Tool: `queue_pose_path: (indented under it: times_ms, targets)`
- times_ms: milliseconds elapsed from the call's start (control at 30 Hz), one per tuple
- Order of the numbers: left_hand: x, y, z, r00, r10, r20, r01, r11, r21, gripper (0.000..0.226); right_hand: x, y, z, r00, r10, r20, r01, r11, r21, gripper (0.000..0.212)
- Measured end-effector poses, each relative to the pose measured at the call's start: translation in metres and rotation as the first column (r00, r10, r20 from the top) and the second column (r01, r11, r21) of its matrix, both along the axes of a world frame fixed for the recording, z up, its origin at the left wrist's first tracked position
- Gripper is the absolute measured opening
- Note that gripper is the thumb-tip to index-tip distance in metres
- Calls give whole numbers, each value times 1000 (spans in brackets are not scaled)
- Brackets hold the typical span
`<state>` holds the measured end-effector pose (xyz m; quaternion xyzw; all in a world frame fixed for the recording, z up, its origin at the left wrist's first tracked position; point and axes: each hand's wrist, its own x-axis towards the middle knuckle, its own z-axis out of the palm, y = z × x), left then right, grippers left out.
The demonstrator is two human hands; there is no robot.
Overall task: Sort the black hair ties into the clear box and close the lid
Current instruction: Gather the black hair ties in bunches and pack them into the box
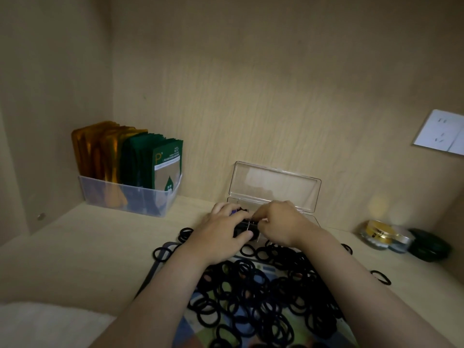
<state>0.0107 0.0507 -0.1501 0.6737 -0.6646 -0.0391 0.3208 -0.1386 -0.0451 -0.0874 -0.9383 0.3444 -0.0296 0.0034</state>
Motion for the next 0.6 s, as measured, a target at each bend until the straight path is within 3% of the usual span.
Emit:
queue_pose_path:
  times_ms: [100,200,300,367,467,600]
  targets:
    - [1,3,6,1000,4,8,-4,999,-50,41,-11,4,9,962,-32,272,9,996,86,38]
    - [0,8,16,998,33,57,-24,986,-162,23,-25,11,12,927,-26,375,-11,995,96,30]
    - [-6,12,21,996,23,88,-13,994,-107,15,-39,22,3,958,-2,285,-12,999,48,21]
    - [-12,12,19,991,-17,134,20,1000,-23,17,-48,26,-6,979,6,205,9,997,-76,21]
    - [-18,10,12,981,-59,187,43,995,86,24,-60,26,-17,982,-79,173,114,972,-204,23]
    - [-30,8,8,963,-67,261,23,985,168,28,-61,24,-29,983,-171,74,184,948,-258,29]
